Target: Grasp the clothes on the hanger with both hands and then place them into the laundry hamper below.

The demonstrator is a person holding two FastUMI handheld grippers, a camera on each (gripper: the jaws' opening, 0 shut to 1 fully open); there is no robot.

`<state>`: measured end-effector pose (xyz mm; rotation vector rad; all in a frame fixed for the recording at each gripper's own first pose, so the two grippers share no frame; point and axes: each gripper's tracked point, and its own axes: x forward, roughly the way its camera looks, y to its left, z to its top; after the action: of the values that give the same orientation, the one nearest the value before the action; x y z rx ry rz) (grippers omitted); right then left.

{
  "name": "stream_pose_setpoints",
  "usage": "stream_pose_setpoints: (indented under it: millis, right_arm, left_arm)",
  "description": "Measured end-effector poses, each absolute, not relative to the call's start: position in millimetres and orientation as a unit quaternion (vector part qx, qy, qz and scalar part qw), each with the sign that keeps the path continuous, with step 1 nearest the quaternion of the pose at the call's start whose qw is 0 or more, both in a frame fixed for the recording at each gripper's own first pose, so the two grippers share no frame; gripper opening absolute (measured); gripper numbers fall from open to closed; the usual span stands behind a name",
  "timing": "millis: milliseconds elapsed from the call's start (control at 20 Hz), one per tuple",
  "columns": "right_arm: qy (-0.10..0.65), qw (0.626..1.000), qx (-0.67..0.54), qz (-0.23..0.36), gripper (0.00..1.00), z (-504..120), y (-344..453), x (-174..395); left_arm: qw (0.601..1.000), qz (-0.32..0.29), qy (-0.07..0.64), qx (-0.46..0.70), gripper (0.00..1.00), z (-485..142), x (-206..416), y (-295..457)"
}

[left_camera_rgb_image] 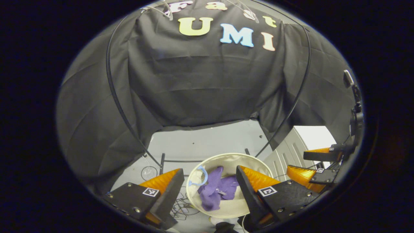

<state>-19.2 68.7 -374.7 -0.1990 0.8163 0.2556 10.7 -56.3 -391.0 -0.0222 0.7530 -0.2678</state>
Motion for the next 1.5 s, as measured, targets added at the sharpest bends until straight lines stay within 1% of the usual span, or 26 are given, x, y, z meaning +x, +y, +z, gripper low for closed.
stream_pose_setpoints:
  millis: [100, 200, 250, 300, 400, 450, 500, 550, 600, 650, 700, 800, 850, 950, 1000, 1050, 1150, 1250, 1300, 1350, 1450, 1500]
  right_arm:
    - [0.377, 0.913, -0.093, 0.122, 0.92, -361.0, 69.8, -17.2]
    - [0.351, 0.924, -0.091, 0.120, 0.92, -337.4, 69.8, -9.5]
    - [0.335, 0.930, -0.088, 0.119, 0.92, -322.9, 69.3, -4.6]
    - [0.318, 0.937, -0.084, 0.118, 0.92, -305.3, 69.0, 1.0]
    - [0.282, 0.950, -0.075, 0.110, 0.92, -268.6, 65.1, 12.1]
    - [0.263, 0.957, -0.068, 0.106, 0.93, -250.2, 63.6, 16.4]
    - [0.245, 0.962, -0.061, 0.100, 0.92, -231.6, 61.4, 21.4]
    - [0.228, 0.967, -0.055, 0.096, 0.93, -214.8, 59.6, 22.3]
    - [0.212, 0.971, -0.053, 0.091, 0.92, -198.2, 58.3, 25.5]
    - [0.198, 0.975, -0.052, 0.087, 0.92, -182.0, 56.3, 26.1]
    - [0.184, 0.978, -0.049, 0.087, 0.91, -165.6, 56.1, 28.3]
    - [0.153, 0.984, -0.041, 0.084, 0.92, -131.1, 55.1, 36.8]
    - [0.137, 0.986, -0.038, 0.084, 0.90, -113.8, 54.9, 42.3]
    - [0.119, 0.989, -0.038, 0.084, 0.90, -84.7, 53.2, 37.4]
    - [0.111, 0.990, -0.040, 0.081, 0.92, -72.0, 50.3, 37.2]
    - [0.102, 0.991, -0.043, 0.077, 0.91, -59.7, 46.2, 37.3]
    - [0.082, 0.993, -0.048, 0.070, 0.91, -34.4, 38.1, 38.4]
    - [0.065, 0.994, -0.051, 0.068, 0.93, -11.1, 33.0, 41.8]
    - [0.056, 0.995, -0.051, 0.064, 0.92, -0.3, 28.9, 43.0]
    - [0.047, 0.996, -0.050, 0.061, 0.93, 8.1, 25.8, 41.3]
    - [0.032, 0.997, -0.048, 0.053, 0.92, 24.5, 19.0, 36.5]
    - [0.023, 0.997, -0.047, 0.050, 0.93, 31.4, 16.4, 33.2]
  left_arm:
    - [0.930, -0.124, 0.346, -0.014, 0.94, -373.7, 14.1, -53.1]
    - [0.941, -0.121, 0.314, -0.020, 0.94, -342.7, 18.7, -48.8]
    - [0.947, -0.119, 0.296, -0.023, 0.99, -325.3, 20.9, -45.7]
    - [0.953, -0.116, 0.277, -0.024, 0.94, -308.0, 24.3, -42.2]
    - [0.965, -0.108, 0.239, -0.026, 0.94, -267.0, 32.7, -31.4]
    - [0.970, -0.104, 0.218, -0.028, 0.98, -246.0, 36.7, -26.8]
    - [0.974, -0.101, 0.202, -0.030, 0.99, -225.8, 37.9, -21.6]
    - [0.978, -0.095, 0.184, -0.031, 0.94, -205.8, 41.2, -13.8]
    - [0.981, -0.090, 0.167, -0.034, 0.94, -184.8, 45.8, -8.7]
    - [0.984, -0.086, 0.150, -0.038, 0.98, -165.3, 48.3, -2.1]
    - [0.987, -0.082, 0.134, -0.044, 0.98, -145.7, 50.8, 3.6]
    - [0.990, -0.077, 0.107, -0.049, 0.98, -109.5, 51.5, 18.0]
    - [0.992, -0.073, 0.094, -0.047, 0.98, -94.4, 52.4, 27.9]
    - [0.995, -0.068, 0.071, -0.036, 0.96, -61.4, 56.6, 41.2]
    - [0.996, -0.064, 0.059, -0.030, 0.95, -44.6, 58.9, 46.9]
    - [0.997, -0.059, 0.045, -0.027, 0.94, -29.6, 58.5, 52.0]
    - [0.998, -0.050, 0.025, -0.025, 0.92, 1.0, 58.1, 64.9]
    - [0.999, -0.040, 0.015, -0.028, 0.89, 25.5, 52.2, 81.7]
    - [0.999, -0.032, 0.015, -0.029, 0.97, 30.3, 50.9, 89.7]
    - [0.999, -0.024, 0.017, -0.028, 0.97, 31.1, 50.1, 98.0]
    - [0.999, -0.002, 0.019, -0.025, 0.97, 35.6, 46.3, 115.9]
    - [1.000, 0.008, 0.016, -0.025, 0.97, 39.9, 45.4, 124.1]
